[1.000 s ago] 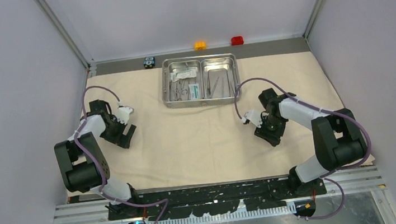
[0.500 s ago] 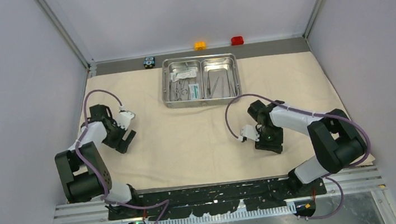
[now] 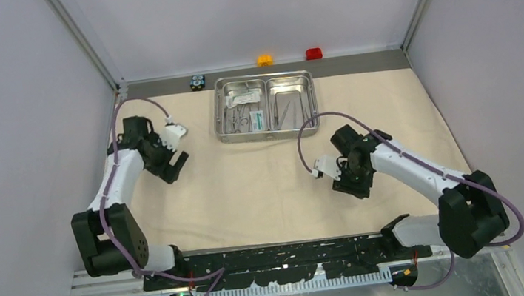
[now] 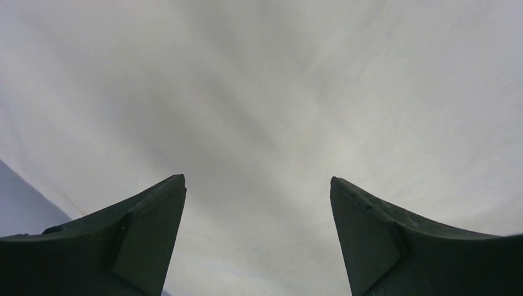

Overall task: Open and lay out the surgical kit
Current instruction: Smooth out the surgical kit at the center of the board.

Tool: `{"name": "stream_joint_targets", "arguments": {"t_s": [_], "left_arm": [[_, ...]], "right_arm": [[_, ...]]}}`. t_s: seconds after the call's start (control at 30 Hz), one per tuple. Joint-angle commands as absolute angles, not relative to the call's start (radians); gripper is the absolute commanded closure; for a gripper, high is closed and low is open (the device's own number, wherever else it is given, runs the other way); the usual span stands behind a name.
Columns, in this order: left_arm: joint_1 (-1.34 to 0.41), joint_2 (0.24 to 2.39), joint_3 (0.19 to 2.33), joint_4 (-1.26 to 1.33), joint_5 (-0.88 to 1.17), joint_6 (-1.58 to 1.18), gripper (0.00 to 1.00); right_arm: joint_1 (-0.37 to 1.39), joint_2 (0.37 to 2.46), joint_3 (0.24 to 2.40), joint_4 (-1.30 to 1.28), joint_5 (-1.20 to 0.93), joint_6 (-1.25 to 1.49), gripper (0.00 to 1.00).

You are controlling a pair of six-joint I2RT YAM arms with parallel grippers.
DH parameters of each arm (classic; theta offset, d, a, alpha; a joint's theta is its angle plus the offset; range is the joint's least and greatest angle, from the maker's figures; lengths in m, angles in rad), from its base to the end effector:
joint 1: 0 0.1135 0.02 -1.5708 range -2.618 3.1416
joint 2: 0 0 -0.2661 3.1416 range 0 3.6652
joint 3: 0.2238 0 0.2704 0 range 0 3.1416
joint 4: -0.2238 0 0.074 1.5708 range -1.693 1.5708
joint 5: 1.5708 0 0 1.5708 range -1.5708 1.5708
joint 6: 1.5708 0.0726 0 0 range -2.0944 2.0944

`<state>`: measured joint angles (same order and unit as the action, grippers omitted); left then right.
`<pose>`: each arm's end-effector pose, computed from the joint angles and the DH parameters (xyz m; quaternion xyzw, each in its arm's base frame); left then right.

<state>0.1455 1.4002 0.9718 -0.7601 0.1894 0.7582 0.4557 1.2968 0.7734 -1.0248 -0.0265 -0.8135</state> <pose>0.2927 0.0291 0.1860 0.3119 0.9265 -0.0009 0.2107 0.1874 0.0940 0.1433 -0.5929 0.8051 0.0110 0.0135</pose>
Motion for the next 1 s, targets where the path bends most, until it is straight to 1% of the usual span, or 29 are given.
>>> {"name": "stream_joint_targets", "arguments": {"t_s": [0.0, 0.1, 0.17, 0.23, 0.33, 0.43, 0.53, 0.63, 0.73, 0.83, 0.97], "left_arm": [[-0.076, 1.410, 1.143, -0.709, 0.360, 0.544, 0.11], [-0.185, 1.529, 1.268, -0.631, 0.503, 0.355, 0.12], [-0.251, 1.629, 1.354, -0.583, 0.559, 0.244, 0.15], [-0.319, 1.712, 1.425, -0.541, 0.584, 0.171, 0.17], [-0.418, 1.801, 1.503, -0.470, 0.550, 0.108, 0.18], [-0.500, 1.877, 1.612, -0.455, 0.483, 0.099, 0.18], [-0.555, 1.978, 1.767, -0.498, 0.409, 0.108, 0.20], [-0.584, 2.092, 1.895, -0.526, 0.400, 0.093, 0.21], [-0.607, 2.176, 1.996, -0.544, 0.441, 0.116, 0.23], [-0.627, 2.229, 2.049, -0.584, 0.503, 0.161, 0.25], [-0.648, 2.249, 2.033, -0.587, 0.545, 0.242, 0.25]], "right_arm": [[0.413, 1.191, 0.855, -0.910, -0.144, -0.693, 0.52], [0.375, 1.155, 0.818, -0.749, -0.204, -0.616, 0.53], [0.367, 1.141, 0.770, -0.641, -0.225, -0.573, 0.55], [0.366, 1.145, 0.736, -0.574, -0.227, -0.565, 0.56], [0.364, 1.172, 0.731, -0.537, -0.202, -0.576, 0.57], [0.358, 1.182, 0.738, -0.519, -0.208, -0.563, 0.57], [0.318, 1.179, 0.737, -0.498, -0.233, -0.537, 0.57], [0.248, 1.166, 0.725, -0.478, -0.287, -0.521, 0.57], [0.212, 1.171, 0.730, -0.499, -0.326, -0.525, 0.57], [0.205, 1.185, 0.743, -0.533, -0.348, -0.541, 0.57], [0.202, 1.201, 0.749, -0.558, -0.371, -0.558, 0.57]]}}
